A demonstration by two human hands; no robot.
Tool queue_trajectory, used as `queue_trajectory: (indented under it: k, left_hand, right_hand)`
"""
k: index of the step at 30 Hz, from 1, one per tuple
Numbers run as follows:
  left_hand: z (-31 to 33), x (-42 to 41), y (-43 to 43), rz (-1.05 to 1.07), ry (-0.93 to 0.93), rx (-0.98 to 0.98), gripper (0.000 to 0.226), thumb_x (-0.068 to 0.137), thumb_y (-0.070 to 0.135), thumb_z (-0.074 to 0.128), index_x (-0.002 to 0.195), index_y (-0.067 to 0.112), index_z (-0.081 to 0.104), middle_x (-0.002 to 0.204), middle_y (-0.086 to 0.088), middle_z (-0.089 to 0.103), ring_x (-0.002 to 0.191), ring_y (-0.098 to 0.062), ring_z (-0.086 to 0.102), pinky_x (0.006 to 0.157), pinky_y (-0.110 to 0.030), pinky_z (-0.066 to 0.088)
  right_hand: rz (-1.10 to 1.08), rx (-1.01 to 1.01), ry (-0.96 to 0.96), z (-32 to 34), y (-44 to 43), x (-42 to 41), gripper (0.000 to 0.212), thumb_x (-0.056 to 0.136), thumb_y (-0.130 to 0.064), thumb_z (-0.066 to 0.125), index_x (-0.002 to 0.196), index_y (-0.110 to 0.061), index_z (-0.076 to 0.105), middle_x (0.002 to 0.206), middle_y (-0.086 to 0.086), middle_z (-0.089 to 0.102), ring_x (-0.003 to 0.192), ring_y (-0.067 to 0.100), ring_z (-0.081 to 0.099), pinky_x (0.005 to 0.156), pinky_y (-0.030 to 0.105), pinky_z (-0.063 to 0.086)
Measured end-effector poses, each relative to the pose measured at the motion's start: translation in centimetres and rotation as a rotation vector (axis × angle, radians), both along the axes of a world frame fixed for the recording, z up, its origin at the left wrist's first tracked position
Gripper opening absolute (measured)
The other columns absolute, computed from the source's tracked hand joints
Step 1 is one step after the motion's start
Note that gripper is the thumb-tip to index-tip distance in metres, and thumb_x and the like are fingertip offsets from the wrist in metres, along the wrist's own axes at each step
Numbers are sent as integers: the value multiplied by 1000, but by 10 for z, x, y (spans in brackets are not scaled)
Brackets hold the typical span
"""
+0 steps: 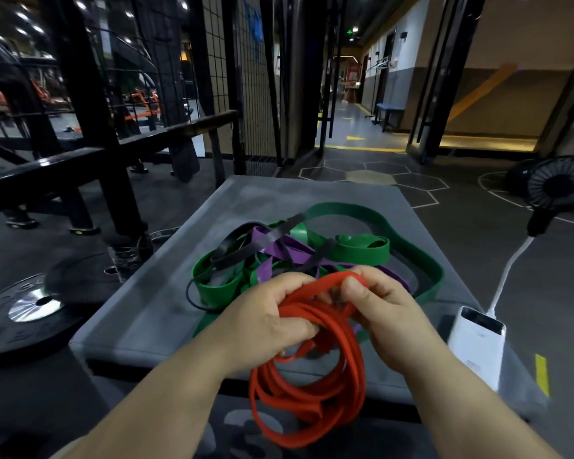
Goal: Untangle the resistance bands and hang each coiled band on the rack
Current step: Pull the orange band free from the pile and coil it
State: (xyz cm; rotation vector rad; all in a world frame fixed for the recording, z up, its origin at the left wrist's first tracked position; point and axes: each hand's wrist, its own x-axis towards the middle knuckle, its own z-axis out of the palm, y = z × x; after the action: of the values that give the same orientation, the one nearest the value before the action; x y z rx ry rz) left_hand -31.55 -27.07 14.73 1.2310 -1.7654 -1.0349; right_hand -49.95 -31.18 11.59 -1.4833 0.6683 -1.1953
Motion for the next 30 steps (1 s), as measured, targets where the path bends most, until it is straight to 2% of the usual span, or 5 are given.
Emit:
queue_trajectory:
  k: [5,11,21,27,30]
  left_hand:
    - [-7,-5,2,122,203,-112,25,68,18,68,86,35,66,79,6,69,66,-8,63,64,-28,49]
    - [-11,-15,-1,245,631,-116,29,69,6,60,80,31,69,63,3,61,50,-8,50,48,-23,43]
    - [-17,-12,-7,93,741,33,46,86,-17,46,82,25,63,64,-3,48,47,-7,42,42,-20,38]
    - [-16,-10,-10,173,800,19,37,86,-16,44,87,18,57,63,-5,47,47,-9,40,42,-20,36]
    - [-16,-8,-12,185,668,-17,37,85,-15,51,88,21,59,67,-3,52,48,-10,42,43,-22,37]
  right_hand:
    - [88,44,-208,2,14,-1,43,55,-48,91,60,-24,57,53,0,55,45,12,47,44,22,37]
    - [-106,-132,240,-4,23,2,27,79,-56,59,88,-32,55,58,-10,48,53,7,40,53,24,35]
    - [-114,-191,513,-8,15,-2,30,90,-63,35,111,-49,51,84,-26,61,76,-2,58,72,25,45]
    - [46,34,374,-11,13,2,18,89,-53,54,106,-49,59,80,4,60,71,15,61,66,29,54]
    - [183,196,251,-8,9,-4,43,70,-37,70,112,-30,64,86,8,56,77,24,60,72,38,53]
